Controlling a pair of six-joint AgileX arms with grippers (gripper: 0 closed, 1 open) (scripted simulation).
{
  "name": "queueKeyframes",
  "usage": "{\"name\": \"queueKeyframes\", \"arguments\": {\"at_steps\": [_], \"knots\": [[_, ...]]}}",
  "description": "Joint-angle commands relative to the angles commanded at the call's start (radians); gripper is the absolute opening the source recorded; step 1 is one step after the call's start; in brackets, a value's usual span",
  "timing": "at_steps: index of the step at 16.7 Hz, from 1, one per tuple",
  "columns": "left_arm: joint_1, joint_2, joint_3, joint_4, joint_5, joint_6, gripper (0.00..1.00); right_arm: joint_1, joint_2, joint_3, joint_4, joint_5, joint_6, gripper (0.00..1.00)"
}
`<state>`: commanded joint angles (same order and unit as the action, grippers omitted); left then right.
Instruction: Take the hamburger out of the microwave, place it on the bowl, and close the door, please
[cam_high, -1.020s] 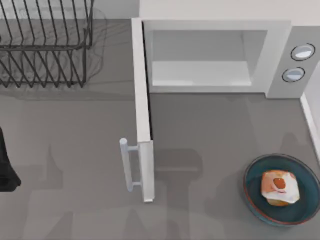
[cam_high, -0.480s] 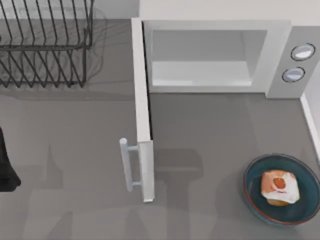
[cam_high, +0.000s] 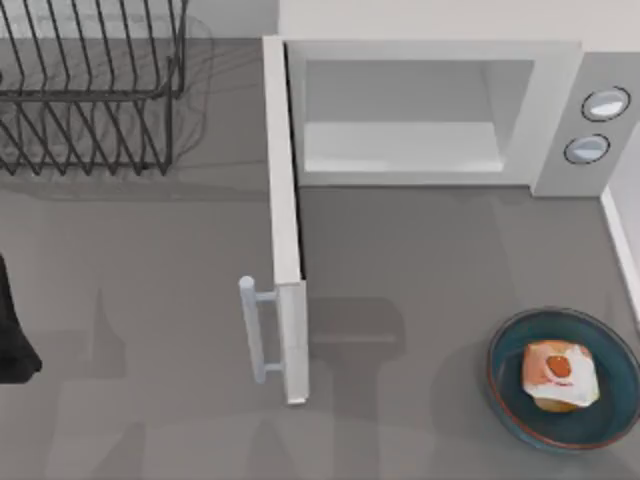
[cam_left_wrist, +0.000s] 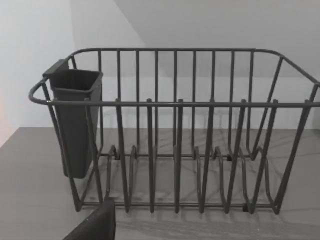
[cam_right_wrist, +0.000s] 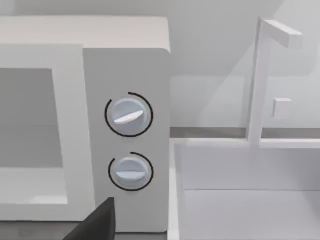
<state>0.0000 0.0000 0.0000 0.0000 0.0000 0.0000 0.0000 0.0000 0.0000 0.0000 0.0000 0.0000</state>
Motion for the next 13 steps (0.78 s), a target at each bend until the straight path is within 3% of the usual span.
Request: {"name": "queueKeyframes", "arguments": {"at_steps": [2,13], "knots": [[0.000,0.000,0.000,0.000,0.000,0.000,1.00,0.000,0.000,0.000,0.000,0.000,0.000,1.00],[0.000,0.000,0.000,0.000,0.000,0.000,0.17,0.000,0.000,0.000,0.000,0.000,0.000,1.00]]}}
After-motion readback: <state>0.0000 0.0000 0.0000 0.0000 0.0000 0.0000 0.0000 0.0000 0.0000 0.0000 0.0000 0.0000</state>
